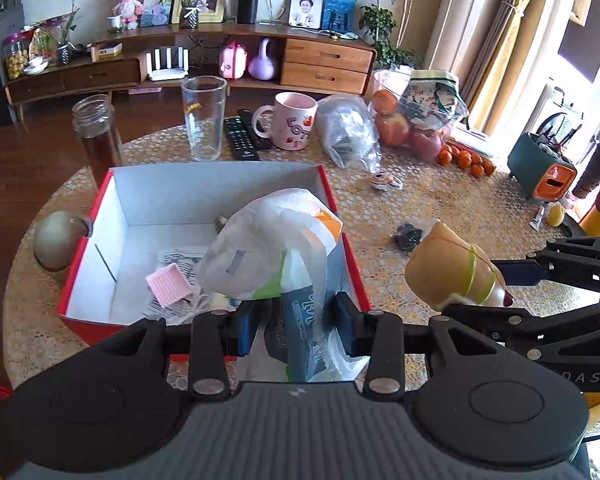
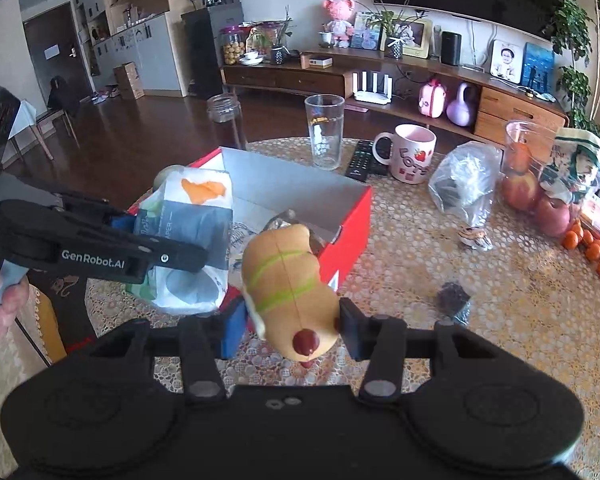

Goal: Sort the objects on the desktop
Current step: 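Lift the white bag and yellow toy and carry both toward the red box, then lower the white bag and yellow toy into the box and open both grippers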

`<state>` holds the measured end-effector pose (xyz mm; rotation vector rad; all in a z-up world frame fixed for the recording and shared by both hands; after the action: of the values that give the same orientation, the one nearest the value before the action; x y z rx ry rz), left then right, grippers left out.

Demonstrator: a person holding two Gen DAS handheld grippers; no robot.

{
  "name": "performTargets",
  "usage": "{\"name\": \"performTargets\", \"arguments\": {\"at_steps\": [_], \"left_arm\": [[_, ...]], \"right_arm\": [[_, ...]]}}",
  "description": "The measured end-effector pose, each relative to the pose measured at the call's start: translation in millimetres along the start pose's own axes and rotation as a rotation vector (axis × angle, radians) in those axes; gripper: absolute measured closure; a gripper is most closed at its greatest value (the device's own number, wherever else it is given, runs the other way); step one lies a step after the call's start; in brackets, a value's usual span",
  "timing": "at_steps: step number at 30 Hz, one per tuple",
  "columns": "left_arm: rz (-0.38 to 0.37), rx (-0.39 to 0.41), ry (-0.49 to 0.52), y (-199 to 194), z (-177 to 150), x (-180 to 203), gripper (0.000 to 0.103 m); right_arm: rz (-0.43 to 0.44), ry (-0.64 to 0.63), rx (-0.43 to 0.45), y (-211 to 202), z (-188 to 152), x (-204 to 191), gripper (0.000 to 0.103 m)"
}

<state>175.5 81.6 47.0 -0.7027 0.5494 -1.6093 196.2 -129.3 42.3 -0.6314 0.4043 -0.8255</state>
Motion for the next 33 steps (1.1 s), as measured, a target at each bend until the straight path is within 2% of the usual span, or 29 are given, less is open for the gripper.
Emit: {"name": "performTargets", "arguments": {"at_steps": [8, 17, 25, 33], "left_arm": [[0.078, 0.033, -0.037, 8, 27, -52, 0.064], [0.167, -0.028, 0.028, 58, 50, -85, 0.064], [0.163, -0.115, 0.073, 103, 50, -89, 0.064], [0.167, -0.161, 0.084, 134, 46, -88, 0.063]], "right_arm": [[-0.024, -0.011, -0.017, 42, 22, -18, 0.055], [-0.039, 0.002, -0.063, 88, 35, -24, 0.054], [-0.054, -0.007, -0.140, 127, 35, -30, 0.054], [-0.059, -0.023, -0.180, 146, 30, -37, 0.054]]}}
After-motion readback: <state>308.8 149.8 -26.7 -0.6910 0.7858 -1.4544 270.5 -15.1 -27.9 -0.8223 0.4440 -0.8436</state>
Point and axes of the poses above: each gripper's, at about its wrist camera, not at the fingertips, and y roughly the way its jaws point, x to its right, z to its top, the point moved 1 cm from there along y, roughly the way its jaws point, and after that the axes turned 4 degrees about x, right-handed, at the moved point
